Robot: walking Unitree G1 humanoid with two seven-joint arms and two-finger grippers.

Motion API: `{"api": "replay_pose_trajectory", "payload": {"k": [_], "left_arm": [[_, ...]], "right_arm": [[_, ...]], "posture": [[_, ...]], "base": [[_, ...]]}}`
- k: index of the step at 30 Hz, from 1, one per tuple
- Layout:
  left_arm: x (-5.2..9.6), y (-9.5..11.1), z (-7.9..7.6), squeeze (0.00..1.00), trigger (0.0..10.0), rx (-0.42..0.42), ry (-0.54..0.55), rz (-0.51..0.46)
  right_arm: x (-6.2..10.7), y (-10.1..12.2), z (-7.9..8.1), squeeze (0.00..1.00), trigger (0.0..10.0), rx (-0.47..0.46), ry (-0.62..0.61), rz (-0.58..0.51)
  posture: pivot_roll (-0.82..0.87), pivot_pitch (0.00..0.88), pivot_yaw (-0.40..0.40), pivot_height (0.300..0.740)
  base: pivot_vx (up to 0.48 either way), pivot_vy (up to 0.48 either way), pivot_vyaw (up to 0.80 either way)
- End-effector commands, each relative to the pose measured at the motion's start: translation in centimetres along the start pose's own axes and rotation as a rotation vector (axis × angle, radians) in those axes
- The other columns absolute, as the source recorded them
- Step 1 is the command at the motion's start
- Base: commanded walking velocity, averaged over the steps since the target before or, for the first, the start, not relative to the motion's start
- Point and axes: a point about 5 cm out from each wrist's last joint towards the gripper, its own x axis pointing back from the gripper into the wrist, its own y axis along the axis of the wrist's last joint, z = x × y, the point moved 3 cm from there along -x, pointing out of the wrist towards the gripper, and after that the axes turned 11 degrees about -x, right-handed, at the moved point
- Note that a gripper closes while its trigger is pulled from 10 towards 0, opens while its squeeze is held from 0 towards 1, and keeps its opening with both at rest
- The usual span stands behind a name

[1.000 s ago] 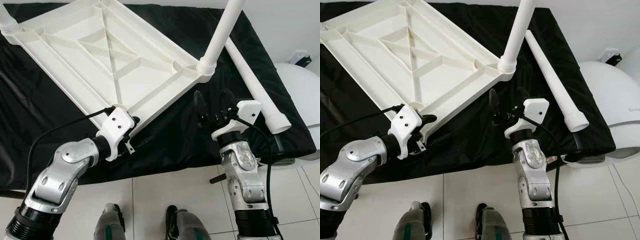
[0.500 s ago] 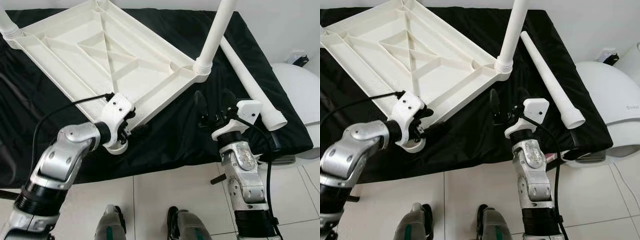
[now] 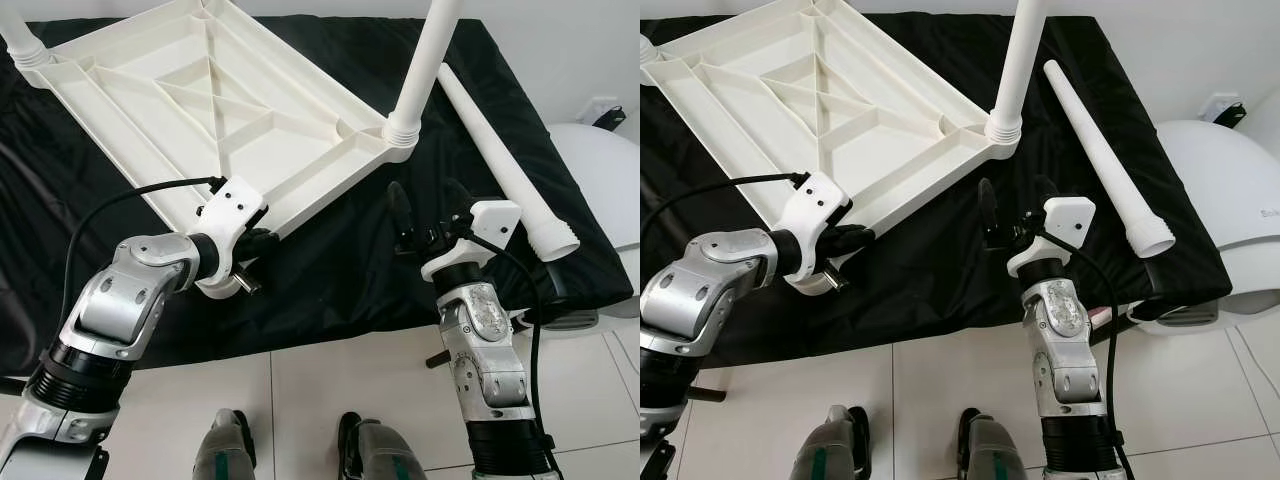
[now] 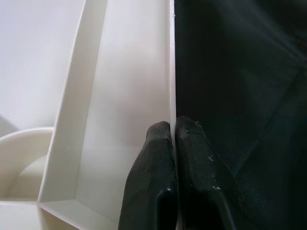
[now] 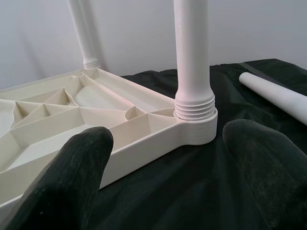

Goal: Building children table

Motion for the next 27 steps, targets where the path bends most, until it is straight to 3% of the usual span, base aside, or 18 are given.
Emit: {"api": "replay_pose_trajectory", "payload": {"k": [1,2,3,4,5,6,9,10,11,12,14,15,16,17,23,27], "left_arm": [[-0.6,-2.4,-0.2,0.0,6.1,0.04,0.002,0.124],[-0.7,-2.1,0.0,0.0,2.0,0.053,0.01,0.119],[-0.9,-1.9,0.1,0.0,1.0,0.062,0.015,0.115],[-0.9,-1.9,0.1,0.0,1.0,0.062,0.015,0.115],[-1.0,-1.7,0.3,0.0,0.0,0.07,0.021,0.115],[-1.1,-1.6,0.4,0.0,1.0,0.086,0.031,0.116],[-1.3,-1.4,0.8,0.0,0.9,0.109,0.056,0.117],[-1.5,-1.2,1.2,0.0,2.0,0.149,0.088,0.108],[-1.5,-1.2,1.2,0.0,2.0,0.149,0.088,0.108],[-1.9,-0.9,1.6,0.0,0.7,0.182,0.118,0.099],[-1.9,-0.9,1.6,0.0,0.7,0.182,0.118,0.099],[-2.3,-0.6,2.1,0.0,4.3,0.22,0.155,0.087],[-2.8,-0.4,2.4,0.0,6.4,0.246,0.189,0.082],[-3.4,-0.2,2.7,0.0,10.0,0.271,0.218,0.078],[-4.6,0.4,2.8,0.0,10.0,0.301,0.245,0.071],[-7.2,1.8,2.4,0.0,10.0,0.305,0.25,0.074]], "right_arm": [[0.4,0.0,-0.1,0.0,10.0,-0.002,-0.012,0.006],[0.4,-0.1,-0.1,0.0,10.0,-0.004,-0.016,0.007],[0.4,-0.1,-0.1,0.0,10.0,-0.005,-0.019,0.007],[0.4,-0.1,-0.1,0.0,10.0,-0.005,-0.019,0.007],[0.4,-0.1,-0.1,0.0,10.0,-0.004,-0.02,0.007],[0.4,-0.1,-0.1,0.0,10.0,-0.004,-0.021,0.007],[0.4,-0.1,-0.1,0.0,10.0,-0.003,-0.022,0.005],[0.4,-0.1,-0.1,0.0,10.0,-0.003,-0.024,0.004],[0.4,-0.1,-0.1,0.0,10.0,-0.003,-0.024,0.004],[0.4,-0.1,-0.1,0.0,10.0,-0.004,-0.026,0.002],[0.4,-0.1,-0.1,0.0,10.0,-0.004,-0.026,0.002],[0.5,-0.1,-0.1,0.0,10.0,-0.005,-0.027,0.002],[0.5,-0.1,0.0,0.0,10.0,-0.007,-0.029,0.002],[0.5,-0.1,0.0,0.0,10.0,-0.008,-0.029,0.002],[0.5,-0.1,0.1,0.0,10.0,-0.009,-0.028,0.001],[0.5,-0.1,0.3,0.0,10.0,-0.013,-0.035,-0.004]], "posture": [[0.09,0.234,0.028,0.74],[0.09,0.234,0.03,0.74],[0.09,0.234,0.03,0.74],[0.09,0.234,0.03,0.74],[0.09,0.234,0.033,0.74],[0.09,0.234,0.033,0.74],[0.09,0.233,0.035,0.74],[0.09,0.233,0.038,0.74],[0.09,0.233,0.038,0.74],[0.09,0.233,0.039,0.74],[0.09,0.233,0.039,0.74],[0.09,0.232,0.039,0.74],[0.09,0.233,0.04,0.74],[0.09,0.234,0.04,0.74],[0.09,0.235,0.041,0.74],[0.09,0.236,0.048,0.74]], "base": [[0.0,0.0,0.0],[0.0,0.0,0.0],[0.0,0.0,0.0],[0.0,0.0,0.0],[0.0,0.0,0.0],[0.0,0.0,0.0],[0.0,0.0,0.0],[0.0,0.0,0.0],[0.0,0.0,0.0],[0.0,0.0,0.0],[0.0,0.0,0.0],[0.0,0.0,0.0],[0.0,0.0,0.0],[0.0,0.0,0.0],[0.0,0.0,0.0],[0.0,0.0,0.0]]}}
